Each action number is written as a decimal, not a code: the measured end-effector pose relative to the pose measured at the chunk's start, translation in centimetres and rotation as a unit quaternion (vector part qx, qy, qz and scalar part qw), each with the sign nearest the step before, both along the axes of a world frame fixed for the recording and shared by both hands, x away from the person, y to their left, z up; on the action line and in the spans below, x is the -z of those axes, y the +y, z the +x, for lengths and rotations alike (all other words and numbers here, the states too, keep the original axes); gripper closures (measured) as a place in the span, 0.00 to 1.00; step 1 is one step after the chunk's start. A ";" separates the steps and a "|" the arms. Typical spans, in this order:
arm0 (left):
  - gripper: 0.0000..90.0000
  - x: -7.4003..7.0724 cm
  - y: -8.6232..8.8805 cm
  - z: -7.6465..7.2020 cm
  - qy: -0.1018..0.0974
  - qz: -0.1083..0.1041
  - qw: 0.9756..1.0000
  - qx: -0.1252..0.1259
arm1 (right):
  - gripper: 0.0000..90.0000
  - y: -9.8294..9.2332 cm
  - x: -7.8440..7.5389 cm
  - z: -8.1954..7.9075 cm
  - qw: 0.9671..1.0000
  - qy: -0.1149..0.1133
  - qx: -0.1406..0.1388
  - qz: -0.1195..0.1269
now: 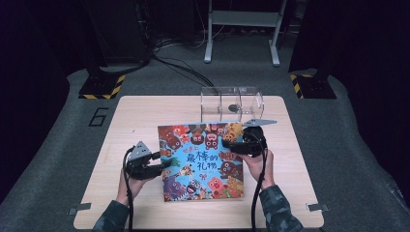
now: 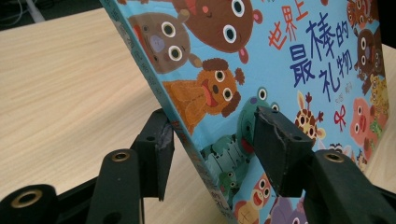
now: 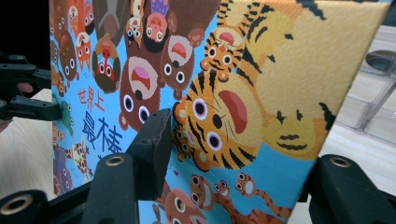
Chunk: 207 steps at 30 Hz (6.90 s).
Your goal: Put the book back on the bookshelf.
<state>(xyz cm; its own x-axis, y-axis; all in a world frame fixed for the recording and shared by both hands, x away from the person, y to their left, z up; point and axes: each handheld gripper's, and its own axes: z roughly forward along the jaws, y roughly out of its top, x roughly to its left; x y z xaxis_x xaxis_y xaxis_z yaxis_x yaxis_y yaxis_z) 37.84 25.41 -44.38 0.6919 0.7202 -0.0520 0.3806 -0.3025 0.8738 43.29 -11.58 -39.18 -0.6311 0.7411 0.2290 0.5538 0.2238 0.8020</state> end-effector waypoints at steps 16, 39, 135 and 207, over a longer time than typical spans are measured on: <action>0.61 -1.1 -0.2 -0.5 -0.054 0.005 0.999 0.000 | 0.45 0.3 -1.5 -0.3 0.999 -0.032 0.004 -0.018; 0.66 -2.3 0.4 -0.8 -0.099 0.037 0.994 -0.007 | 0.45 0.7 -2.8 -0.4 0.998 -0.046 -0.017 -0.027; 0.78 -5.5 0.8 -0.6 -0.093 -0.031 0.982 0.162 | 0.22 -0.7 -2.8 0.9 0.996 -0.088 -0.028 -0.002; 0.89 -12.7 -4.2 1.8 -0.010 0.036 0.981 0.191 | 0.02 -14.0 13.2 -4.7 0.960 0.023 0.244 -0.133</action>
